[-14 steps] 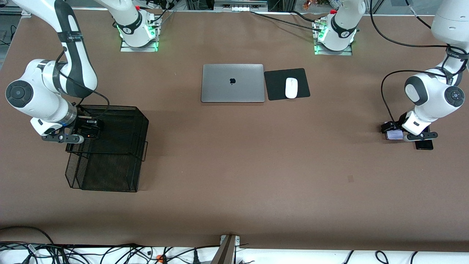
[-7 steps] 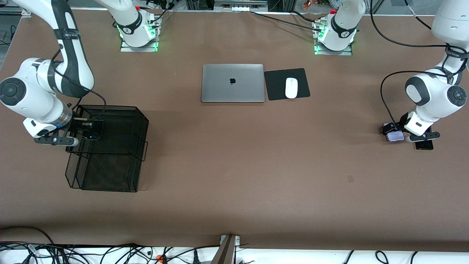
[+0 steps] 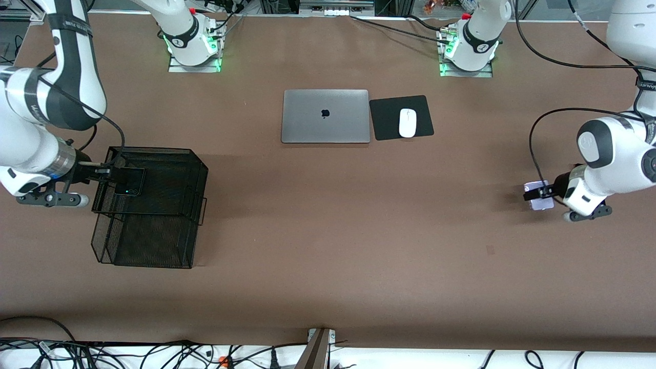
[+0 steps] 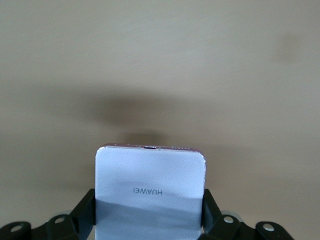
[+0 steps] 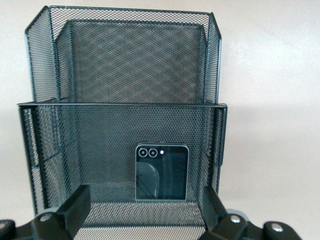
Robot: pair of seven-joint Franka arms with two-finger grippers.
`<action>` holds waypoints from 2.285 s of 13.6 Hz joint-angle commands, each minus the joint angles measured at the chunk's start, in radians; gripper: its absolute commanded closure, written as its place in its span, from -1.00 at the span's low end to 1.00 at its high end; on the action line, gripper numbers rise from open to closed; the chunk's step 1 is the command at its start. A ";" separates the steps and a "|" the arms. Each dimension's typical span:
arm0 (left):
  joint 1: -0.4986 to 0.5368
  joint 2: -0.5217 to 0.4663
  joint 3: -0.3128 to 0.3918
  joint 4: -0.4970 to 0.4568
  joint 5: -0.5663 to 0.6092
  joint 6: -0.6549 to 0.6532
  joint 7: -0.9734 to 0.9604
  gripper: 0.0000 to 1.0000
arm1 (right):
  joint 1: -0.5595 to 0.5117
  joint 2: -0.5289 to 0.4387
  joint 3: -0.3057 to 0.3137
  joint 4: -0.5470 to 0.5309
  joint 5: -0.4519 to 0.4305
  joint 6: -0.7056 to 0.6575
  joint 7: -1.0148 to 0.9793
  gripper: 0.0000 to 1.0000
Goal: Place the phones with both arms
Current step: 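Release the flip phone in the basket while the left gripper lifts the Huawei, then set the silver Huawei phone down beside the laptop with the left gripper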
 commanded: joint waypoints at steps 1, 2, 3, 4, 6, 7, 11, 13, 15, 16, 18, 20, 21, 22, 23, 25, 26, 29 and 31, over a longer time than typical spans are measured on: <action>-0.201 0.015 0.012 0.095 -0.010 -0.101 -0.237 1.00 | -0.002 0.001 0.002 0.015 0.015 -0.031 -0.008 -0.99; -0.269 0.025 0.012 0.118 -0.010 -0.124 -0.308 1.00 | 0.000 0.004 0.002 0.015 0.015 -0.032 -0.010 -0.99; -0.321 0.034 0.011 0.138 -0.010 -0.129 -0.366 1.00 | 0.000 0.004 0.002 0.013 0.015 -0.034 -0.010 -0.99; -0.381 0.048 0.011 0.160 -0.012 -0.129 -0.432 1.00 | -0.002 0.004 0.002 0.010 0.015 -0.034 -0.010 -0.99; -0.497 0.102 0.011 0.236 -0.015 -0.129 -0.567 1.00 | -0.002 0.004 0.002 0.010 0.015 -0.034 -0.010 -0.99; -0.559 0.137 0.011 0.285 -0.018 -0.129 -0.633 1.00 | 0.000 0.004 0.002 0.010 0.015 -0.034 -0.010 -0.99; -0.804 0.301 0.023 0.500 -0.015 -0.129 -0.876 1.00 | 0.000 0.004 0.002 0.009 0.017 -0.035 -0.008 -0.99; -0.857 0.358 0.025 0.603 -0.018 -0.129 -0.881 1.00 | 0.000 0.004 0.002 0.009 0.017 -0.035 -0.008 -0.99; -0.917 0.413 0.026 0.692 -0.016 -0.122 -0.875 1.00 | 0.000 0.004 0.005 0.009 0.017 -0.035 -0.007 -0.99; -0.940 0.447 0.028 0.741 -0.015 -0.120 -0.862 1.00 | 0.001 0.002 0.005 0.009 0.017 -0.035 -0.004 -0.99; -0.986 0.525 0.028 0.836 0.022 -0.099 -0.800 1.00 | 0.001 0.004 0.005 0.007 0.017 -0.035 -0.004 -0.99; -1.038 0.583 0.043 0.876 0.040 -0.045 -0.802 1.00 | 0.000 0.004 0.005 0.007 0.017 -0.040 -0.005 -0.99; -1.080 0.599 0.087 0.879 0.040 -0.017 -0.809 1.00 | 0.001 0.004 0.005 0.007 0.017 -0.040 -0.005 -0.99; -1.126 0.613 0.129 0.879 0.040 0.009 -0.824 1.00 | 0.001 0.004 0.005 0.007 0.017 -0.040 -0.005 -0.99; -1.150 0.631 0.153 0.881 0.039 0.024 -0.850 1.00 | 0.001 0.004 0.005 0.007 0.017 -0.040 -0.005 -0.99; -1.158 0.665 0.157 0.907 0.039 0.053 -0.882 1.00 | 0.000 0.004 0.005 0.007 0.017 -0.040 -0.005 -0.99; -1.162 0.680 0.157 0.928 0.039 0.053 -0.897 1.00 | 0.000 0.004 0.005 0.007 0.017 -0.040 -0.007 -0.99; -1.170 0.700 0.161 0.944 0.040 0.076 -1.014 -0.53 | 0.000 0.004 0.005 0.007 0.015 -0.040 -0.007 -0.99; -1.187 0.703 0.196 0.945 0.040 0.087 -1.063 -1.00 | 0.000 0.004 0.005 0.007 0.017 -0.040 -0.007 -0.99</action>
